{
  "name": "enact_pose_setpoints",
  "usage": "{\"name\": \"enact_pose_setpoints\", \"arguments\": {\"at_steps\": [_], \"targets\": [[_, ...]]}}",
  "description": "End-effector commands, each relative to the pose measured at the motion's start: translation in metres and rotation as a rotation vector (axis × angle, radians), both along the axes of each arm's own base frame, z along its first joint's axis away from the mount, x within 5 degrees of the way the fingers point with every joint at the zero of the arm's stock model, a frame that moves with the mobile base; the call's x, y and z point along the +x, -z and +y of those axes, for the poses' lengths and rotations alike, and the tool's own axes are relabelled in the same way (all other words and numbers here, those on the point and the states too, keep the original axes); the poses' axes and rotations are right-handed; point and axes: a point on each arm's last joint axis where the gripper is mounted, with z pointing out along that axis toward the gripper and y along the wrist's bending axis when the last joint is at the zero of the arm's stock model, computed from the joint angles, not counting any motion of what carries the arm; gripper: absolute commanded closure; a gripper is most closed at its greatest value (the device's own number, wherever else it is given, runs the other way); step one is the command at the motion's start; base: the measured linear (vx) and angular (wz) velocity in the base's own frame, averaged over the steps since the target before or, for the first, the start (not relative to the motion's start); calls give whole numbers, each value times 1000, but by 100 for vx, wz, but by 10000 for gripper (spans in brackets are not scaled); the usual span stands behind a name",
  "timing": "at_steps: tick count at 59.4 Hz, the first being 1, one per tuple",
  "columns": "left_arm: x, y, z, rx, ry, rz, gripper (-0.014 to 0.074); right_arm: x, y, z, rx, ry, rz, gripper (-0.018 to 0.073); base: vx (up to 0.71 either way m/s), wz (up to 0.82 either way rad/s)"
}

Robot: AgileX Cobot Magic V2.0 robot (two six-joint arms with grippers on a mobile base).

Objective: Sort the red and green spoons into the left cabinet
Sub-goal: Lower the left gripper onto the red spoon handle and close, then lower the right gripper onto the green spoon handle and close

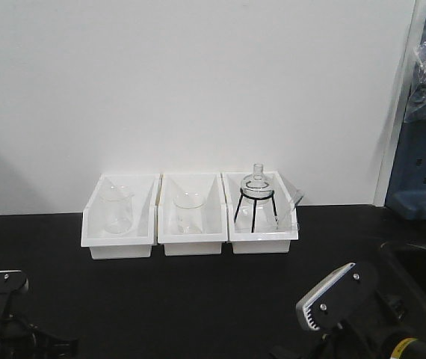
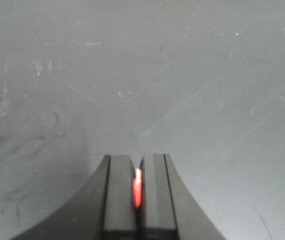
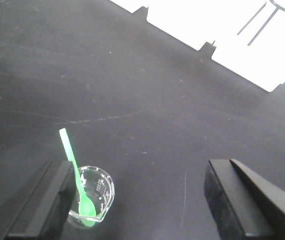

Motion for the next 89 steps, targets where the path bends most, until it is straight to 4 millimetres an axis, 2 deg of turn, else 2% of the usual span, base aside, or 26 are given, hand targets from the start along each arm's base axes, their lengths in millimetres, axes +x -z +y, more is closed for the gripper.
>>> {"name": "enact_pose_setpoints", "arguments": {"at_steps": [1, 13, 39, 54, 89], "targets": [[5, -21, -1, -12, -22, -105, 603, 4, -20, 1, 50, 8, -97, -6, 0, 0], [5, -21, -1, -12, -22, -105, 603, 4, -18, 1, 45, 9, -79, -6, 0, 0], [5, -21, -1, -13, -20, -101, 603, 14, 14, 9, 1, 11, 59, -6, 0, 0], [5, -21, -1, -13, -20, -99, 603, 1, 16, 33, -71, -140, 24, -6, 0, 0], [5, -21, -1, -12, -18, -99, 603, 21, 44, 48, -65, -127, -23, -6, 0, 0]]}}
